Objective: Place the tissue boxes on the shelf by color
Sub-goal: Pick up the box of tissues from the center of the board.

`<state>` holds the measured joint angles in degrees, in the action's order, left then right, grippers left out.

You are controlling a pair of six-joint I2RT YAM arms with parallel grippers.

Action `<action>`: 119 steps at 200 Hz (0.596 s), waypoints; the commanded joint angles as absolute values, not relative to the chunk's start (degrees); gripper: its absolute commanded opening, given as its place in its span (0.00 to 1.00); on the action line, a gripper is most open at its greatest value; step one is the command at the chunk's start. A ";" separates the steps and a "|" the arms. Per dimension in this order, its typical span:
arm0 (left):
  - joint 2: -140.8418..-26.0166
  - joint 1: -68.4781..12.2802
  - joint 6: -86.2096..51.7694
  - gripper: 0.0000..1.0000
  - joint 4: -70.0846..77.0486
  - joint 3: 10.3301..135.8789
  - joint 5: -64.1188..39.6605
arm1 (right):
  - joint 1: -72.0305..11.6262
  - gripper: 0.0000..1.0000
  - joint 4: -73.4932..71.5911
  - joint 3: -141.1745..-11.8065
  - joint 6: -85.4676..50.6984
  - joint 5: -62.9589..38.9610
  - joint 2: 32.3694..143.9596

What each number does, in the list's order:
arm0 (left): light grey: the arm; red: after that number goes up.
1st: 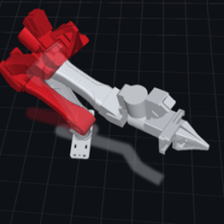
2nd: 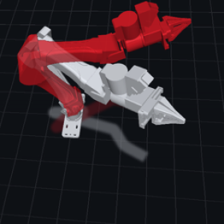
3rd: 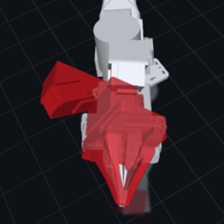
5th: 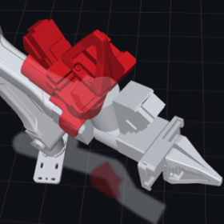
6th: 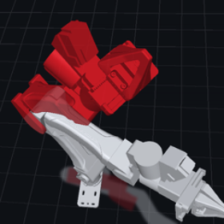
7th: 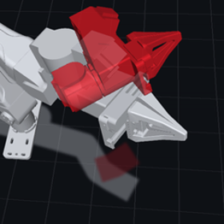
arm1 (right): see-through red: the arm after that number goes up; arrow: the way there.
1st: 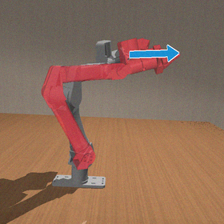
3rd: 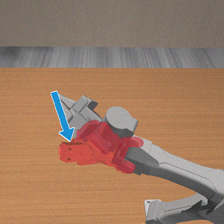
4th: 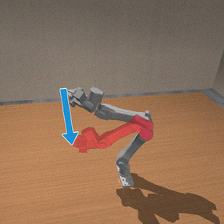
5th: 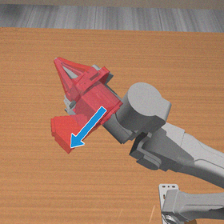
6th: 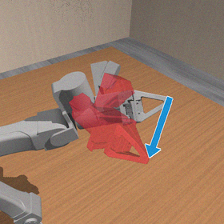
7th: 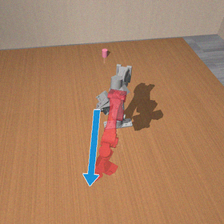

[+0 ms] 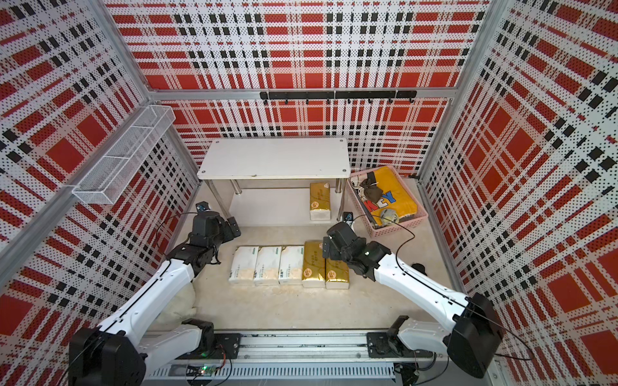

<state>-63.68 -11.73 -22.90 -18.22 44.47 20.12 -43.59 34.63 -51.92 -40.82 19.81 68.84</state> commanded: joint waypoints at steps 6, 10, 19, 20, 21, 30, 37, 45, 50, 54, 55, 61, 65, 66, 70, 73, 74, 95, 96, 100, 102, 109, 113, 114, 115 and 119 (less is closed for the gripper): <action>-64.90 -13.71 -23.02 1.00 -16.21 46.67 22.65 | -44.60 1.00 37.13 -48.99 -43.49 17.92 67.15; -65.22 -13.67 -22.97 1.00 -16.23 46.91 23.03 | -44.65 1.00 37.22 -48.52 -43.73 17.71 67.23; -65.68 -15.78 -23.06 1.00 -16.20 47.21 23.53 | -44.87 1.00 37.59 -47.71 -44.17 17.45 67.56; -65.67 -15.89 -23.04 1.00 -16.19 47.21 23.54 | -44.89 1.00 37.61 -47.67 -44.19 17.34 67.57; -65.75 -15.90 -23.08 1.00 -16.18 47.29 23.55 | -44.90 1.00 37.61 -47.61 -44.20 17.33 67.58; -66.05 -16.15 -23.21 1.00 -15.99 47.30 23.56 | -45.15 1.00 37.79 -46.97 -44.32 16.82 67.87; -66.11 -16.34 -23.36 1.00 -15.75 47.25 23.55 | -45.50 1.00 37.57 -46.64 -44.45 16.55 67.99; -66.03 -16.44 -23.39 1.00 -15.63 47.15 23.56 | -45.82 1.00 37.51 -46.41 -44.71 16.14 68.19; -66.03 -16.44 -23.49 1.00 -15.56 47.04 23.55 | -46.16 1.00 37.45 -46.33 -44.92 16.06 68.41; -65.96 -16.44 -23.55 1.00 -15.56 46.96 23.68 | -46.41 1.00 37.37 -46.26 -45.04 16.04 68.58; -65.94 -16.44 -23.55 1.00 -15.56 46.90 23.66 | -46.45 1.00 37.36 -46.25 -45.06 16.02 68.66; -65.78 -16.45 -23.67 1.00 -15.56 46.75 23.84 | -46.94 1.00 37.26 -46.15 -45.20 16.07 68.92; -65.76 -16.44 -23.64 1.00 -15.52 46.61 23.94 | -47.20 1.00 37.30 -46.10 -45.50 16.17 69.05; -65.71 -16.44 -23.64 1.00 -15.50 46.60 23.92 | -47.24 1.00 37.28 -46.12 -45.56 16.21 69.15; -65.67 -16.48 -23.64 1.00 -15.47 46.53 23.91 | -47.44 1.00 37.31 -46.00 -45.68 16.22 69.33; -65.63 -16.49 -23.65 1.00 -15.47 46.43 23.91 | -47.53 1.00 37.29 -45.92 -45.77 16.22 69.45; -65.60 -16.46 -23.69 1.00 -15.42 46.42 23.91 | -47.59 1.00 37.24 -45.85 -45.78 16.20 69.53; -64.97 -16.41 -23.75 1.00 -15.55 45.97 23.91 | -48.00 1.00 36.32 -44.89 -46.52 15.78 70.03; -64.97 -16.38 -23.78 1.00 -15.56 45.92 23.93 | -47.99 1.00 36.22 -44.86 -46.50 15.76 70.08; -64.89 -16.35 -23.73 1.00 -15.56 45.83 23.92 | -48.03 1.00 35.99 -44.61 -46.65 15.67 70.14; -64.80 -16.35 -23.75 1.00 -15.56 45.87 23.98 | -48.07 1.00 35.96 -44.53 -46.71 15.72 70.20; -64.74 -16.35 -23.74 1.00 -15.54 45.75 23.99 | -48.08 1.00 35.85 -44.24 -46.90 15.71 70.54; -64.69 -16.35 -23.69 1.00 -15.56 45.66 23.99 | -48.10 1.00 35.69 -44.05 -46.86 15.71 70.73; -64.69 -16.35 -23.71 1.00 -15.56 45.64 24.04 | -48.13 1.00 35.69 -44.04 -46.90 15.72 70.79; -64.64 -16.35 -23.72 1.00 -15.51 45.63 24.02 | -48.15 1.00 35.64 -44.04 -46.87 15.73 70.90; -64.62 -16.35 -23.67 1.00 -15.55 45.59 24.02 | -48.16 1.00 35.53 -43.91 -46.81 15.75 71.12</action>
<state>-65.84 -16.27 -23.35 -16.71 45.69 23.00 -47.62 36.47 -44.99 -45.63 15.92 69.91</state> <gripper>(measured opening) 0.997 0.999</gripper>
